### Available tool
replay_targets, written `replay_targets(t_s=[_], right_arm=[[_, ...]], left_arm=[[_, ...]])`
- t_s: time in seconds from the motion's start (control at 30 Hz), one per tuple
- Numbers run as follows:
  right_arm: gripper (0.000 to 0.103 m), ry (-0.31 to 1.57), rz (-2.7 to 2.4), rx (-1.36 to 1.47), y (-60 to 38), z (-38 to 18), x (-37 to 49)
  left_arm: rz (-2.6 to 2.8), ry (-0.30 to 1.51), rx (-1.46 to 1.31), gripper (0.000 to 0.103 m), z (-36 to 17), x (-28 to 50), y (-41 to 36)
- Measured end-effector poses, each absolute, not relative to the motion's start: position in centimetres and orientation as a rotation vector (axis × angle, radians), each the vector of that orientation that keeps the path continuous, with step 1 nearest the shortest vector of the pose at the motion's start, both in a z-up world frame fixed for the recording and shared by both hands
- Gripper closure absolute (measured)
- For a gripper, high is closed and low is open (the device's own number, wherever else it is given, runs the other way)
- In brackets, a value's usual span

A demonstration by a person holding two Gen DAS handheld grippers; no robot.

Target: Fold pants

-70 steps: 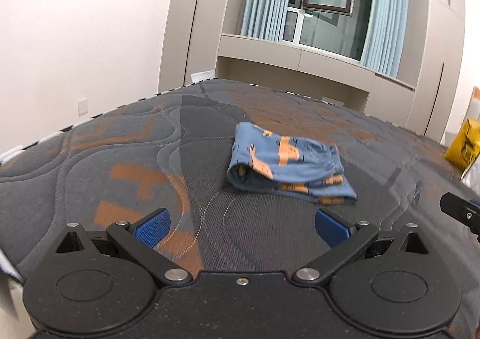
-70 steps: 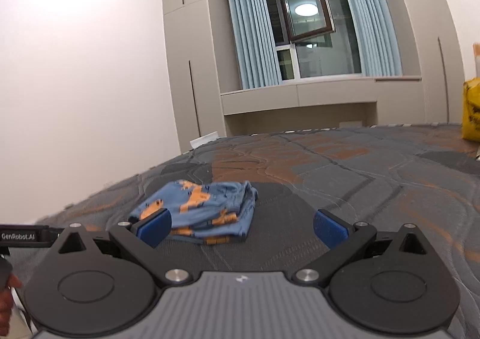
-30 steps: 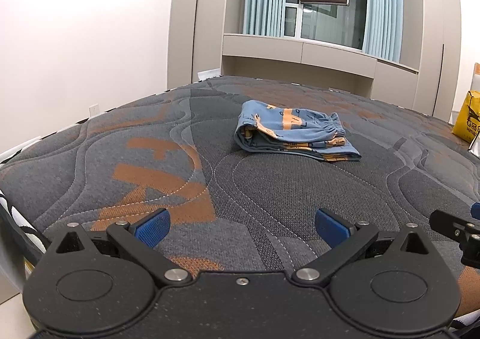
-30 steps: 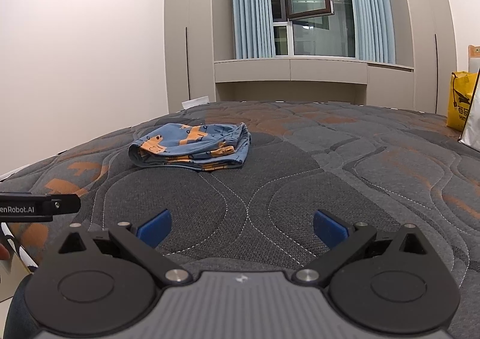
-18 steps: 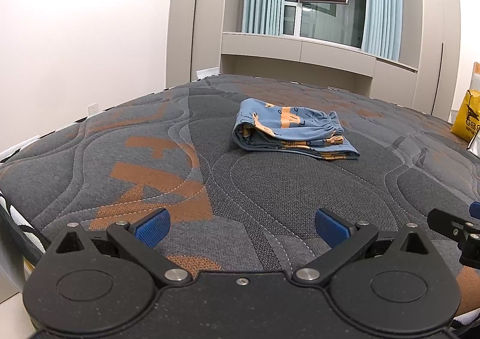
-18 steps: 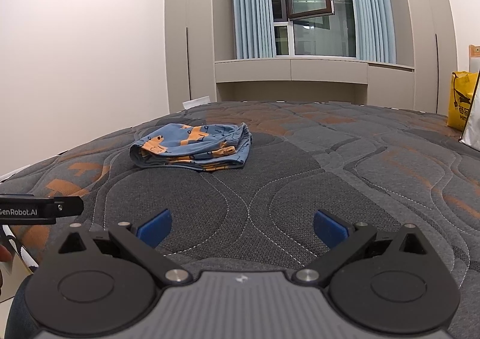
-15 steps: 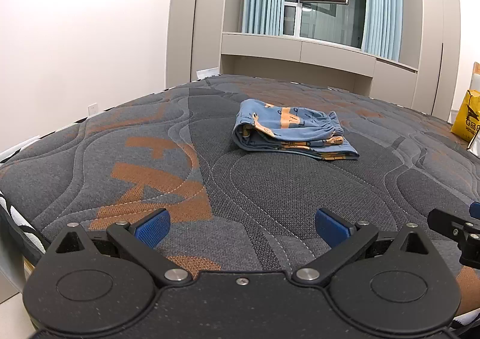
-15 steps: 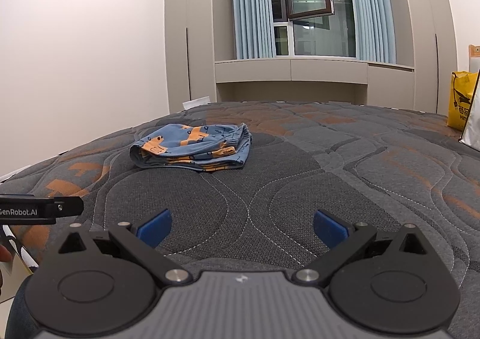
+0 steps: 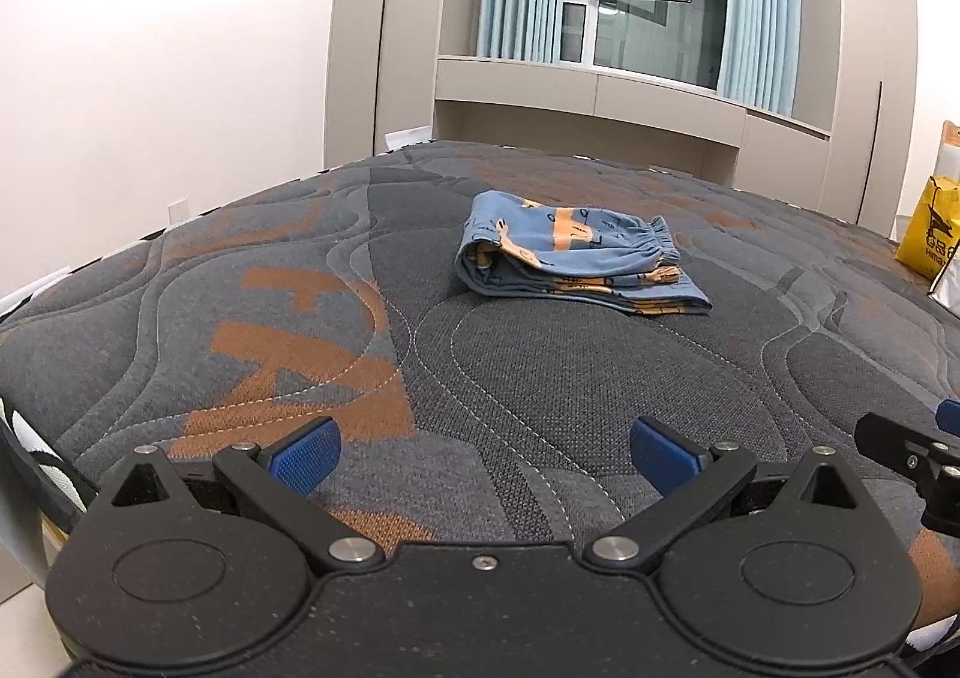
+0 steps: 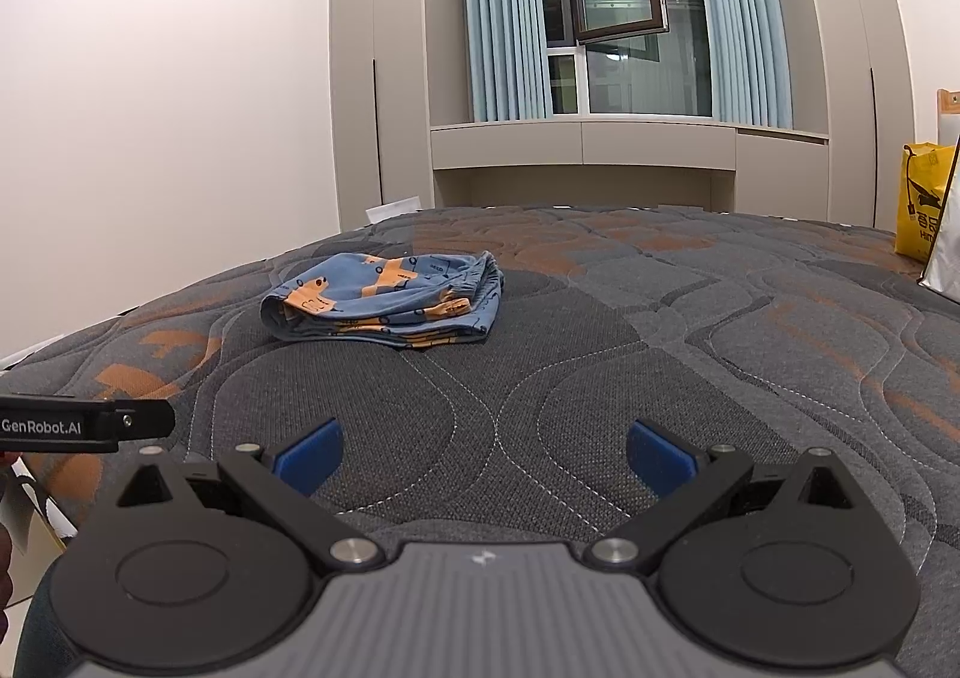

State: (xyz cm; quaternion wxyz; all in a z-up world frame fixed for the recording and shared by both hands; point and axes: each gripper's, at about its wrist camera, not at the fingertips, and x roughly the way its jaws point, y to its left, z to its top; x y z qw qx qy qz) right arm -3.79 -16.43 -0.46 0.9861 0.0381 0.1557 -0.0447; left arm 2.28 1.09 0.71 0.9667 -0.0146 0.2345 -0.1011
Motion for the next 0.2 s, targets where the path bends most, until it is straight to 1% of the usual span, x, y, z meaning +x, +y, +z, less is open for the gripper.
replay_targets(t_s=[0.2], right_arm=[[0.000, 0.313, -0.090, 0.079, -16.45, -0.45, -3.83]], left_arm=[[-0.199, 0.470, -0.021, 0.001, 0.81, 2.24, 0.94]])
